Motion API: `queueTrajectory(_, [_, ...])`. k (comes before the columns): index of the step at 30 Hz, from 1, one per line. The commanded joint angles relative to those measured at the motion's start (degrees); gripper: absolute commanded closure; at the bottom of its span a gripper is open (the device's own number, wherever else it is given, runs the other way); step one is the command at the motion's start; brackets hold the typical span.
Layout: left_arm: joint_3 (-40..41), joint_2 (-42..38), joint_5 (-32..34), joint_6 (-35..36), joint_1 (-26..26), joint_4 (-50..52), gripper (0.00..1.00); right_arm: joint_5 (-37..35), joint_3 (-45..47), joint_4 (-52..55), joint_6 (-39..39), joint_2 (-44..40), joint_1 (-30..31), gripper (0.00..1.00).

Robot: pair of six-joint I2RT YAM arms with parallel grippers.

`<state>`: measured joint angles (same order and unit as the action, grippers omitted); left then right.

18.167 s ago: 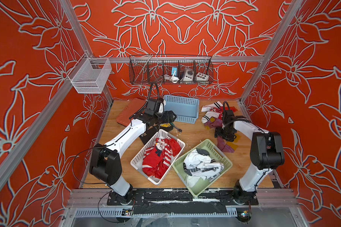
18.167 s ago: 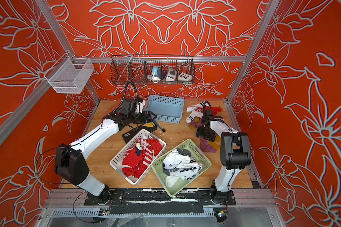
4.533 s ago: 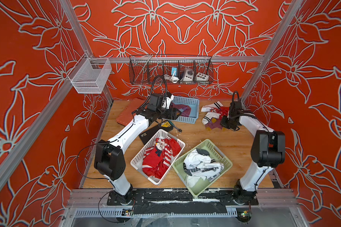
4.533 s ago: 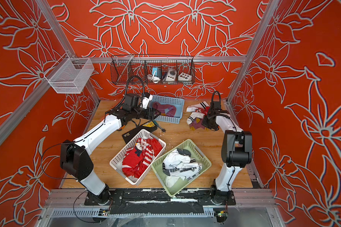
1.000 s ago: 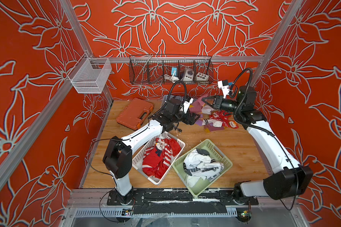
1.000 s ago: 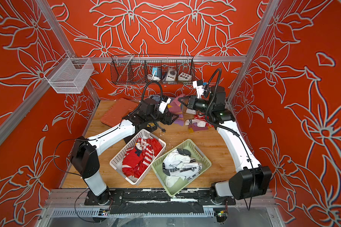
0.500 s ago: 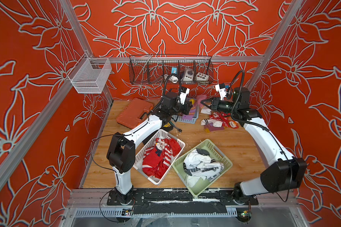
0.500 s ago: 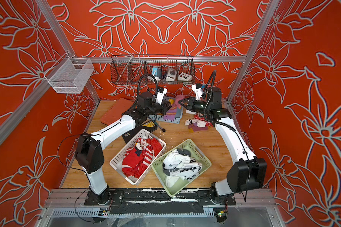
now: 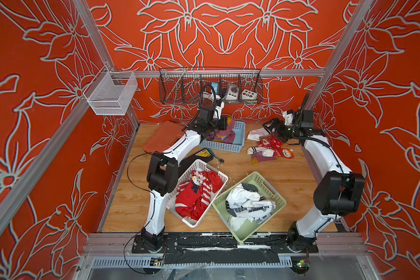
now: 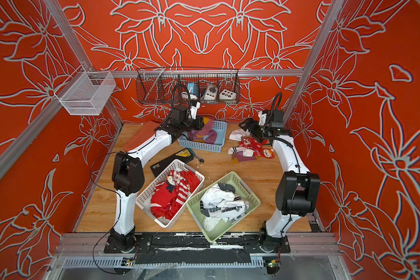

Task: Sort the socks into the basket by color
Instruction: Place the sock in the bin.

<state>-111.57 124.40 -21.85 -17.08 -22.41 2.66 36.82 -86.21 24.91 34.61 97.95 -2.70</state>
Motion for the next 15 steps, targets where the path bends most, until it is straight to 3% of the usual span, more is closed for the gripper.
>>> queueTrajectory(1, [-4.15,3.58,0.98,-0.12,0.97,1.31,1.00,-1.96,-0.92,2.74,-1.74,1.32,0.15,0.13])
queueTrajectory(5, [-10.70,9.19,1.48,0.62,1.71,4.63,1.00,-1.63,2.38,3.04,-1.45,1.85,0.81,0.37])
queueTrajectory(9, [-13.38,13.06,2.42,1.06,2.36,6.80,0.97,-3.46,5.12,4.75,-3.74,1.02,2.61,0.51])
queueTrajectory(12, [-12.95,13.98,1.67,0.77,2.86,7.84,0.82,-4.88,6.55,8.01,-5.95,0.66,4.37,0.60])
queueTrajectory(15, [-9.92,12.47,0.13,0.83,2.82,7.24,0.48,-7.08,8.41,9.90,-8.09,0.32,6.63,0.61])
